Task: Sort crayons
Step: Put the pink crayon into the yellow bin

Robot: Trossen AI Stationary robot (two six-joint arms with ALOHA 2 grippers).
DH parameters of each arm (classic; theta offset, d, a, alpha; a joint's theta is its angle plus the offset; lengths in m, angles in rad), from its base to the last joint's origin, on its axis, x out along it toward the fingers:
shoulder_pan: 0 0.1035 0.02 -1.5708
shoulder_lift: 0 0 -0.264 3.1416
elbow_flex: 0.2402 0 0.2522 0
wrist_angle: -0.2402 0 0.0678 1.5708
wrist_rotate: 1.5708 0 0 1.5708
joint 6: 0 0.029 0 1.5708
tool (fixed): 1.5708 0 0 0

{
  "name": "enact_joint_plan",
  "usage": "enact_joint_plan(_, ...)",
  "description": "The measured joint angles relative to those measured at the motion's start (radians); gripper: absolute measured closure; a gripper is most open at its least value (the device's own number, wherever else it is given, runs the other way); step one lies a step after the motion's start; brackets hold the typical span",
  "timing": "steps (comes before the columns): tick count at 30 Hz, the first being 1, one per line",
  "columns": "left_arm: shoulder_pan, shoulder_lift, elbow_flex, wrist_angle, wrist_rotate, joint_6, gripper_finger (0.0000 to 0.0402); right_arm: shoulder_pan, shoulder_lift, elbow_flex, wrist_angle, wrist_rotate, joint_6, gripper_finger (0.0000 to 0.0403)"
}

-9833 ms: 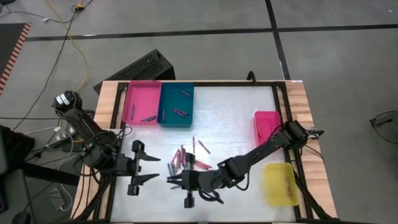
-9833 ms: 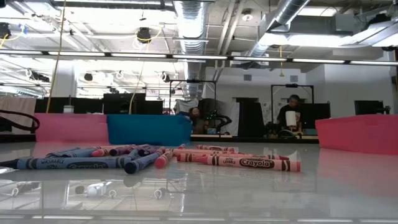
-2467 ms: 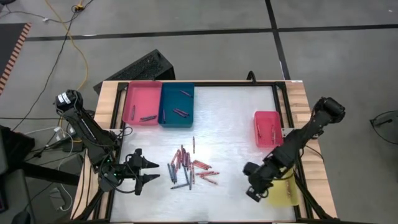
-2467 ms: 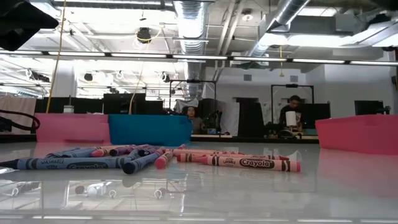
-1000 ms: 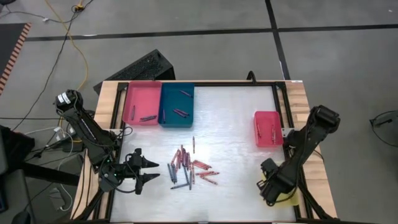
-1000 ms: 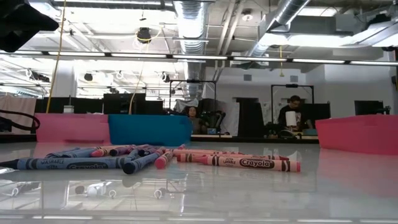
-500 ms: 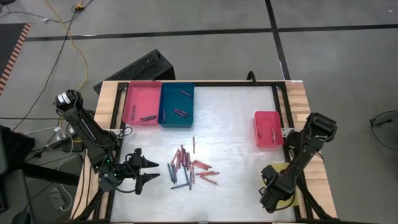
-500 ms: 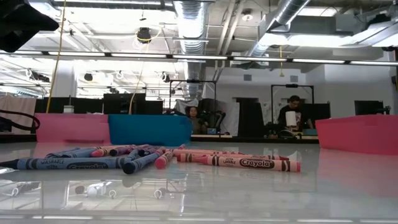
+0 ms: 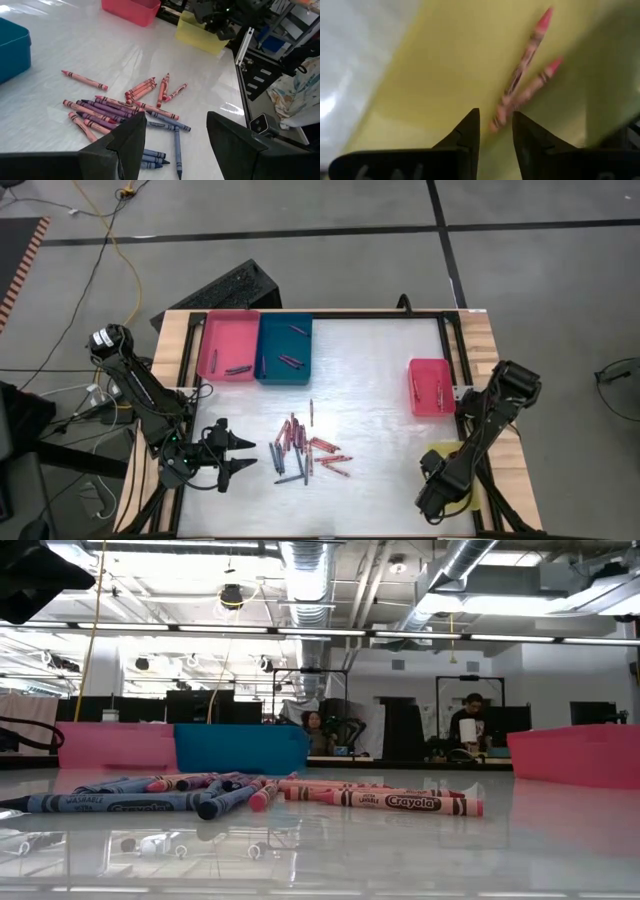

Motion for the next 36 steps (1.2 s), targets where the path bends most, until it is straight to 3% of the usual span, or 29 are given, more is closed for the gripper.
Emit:
enact_joint_plan(4,0.0,0.0,0.0,0.0,-0.016,0.0,0.0203,-0.033,0.0,0.051,-0.026,-0.095,-0.132,0.0295)
enact_joint_plan(12,0.0,0.0,0.0,0.0,-0.03,0.0,0.0203,-0.126,-0.001,0.215,-0.119,-0.079,-0.304,0.0295)
enact_joint_plan(20,0.0,0.0,0.0,0.0,-0.03,0.0,0.0203,-0.215,-0.001,0.388,0.002,0.195,-0.457,0.0295)
enact_joint_plan(28,0.0,0.0,0.0,0.0,-0.029,0.0,0.0203,-0.257,0.001,0.42,0.394,0.584,-0.815,0.0295)
enact_joint_plan(32,0.0,0.0,0.0,0.0,-0.025,-0.001,0.0203,-0.263,0.002,0.421,0.547,0.67,-1.034,0.0295)
enact_joint_plan(36,0.0,0.0,0.0,0.0,-0.023,-0.002,0.0203,-0.269,0.002,0.421,0.569,0.765,-1.118,0.0295)
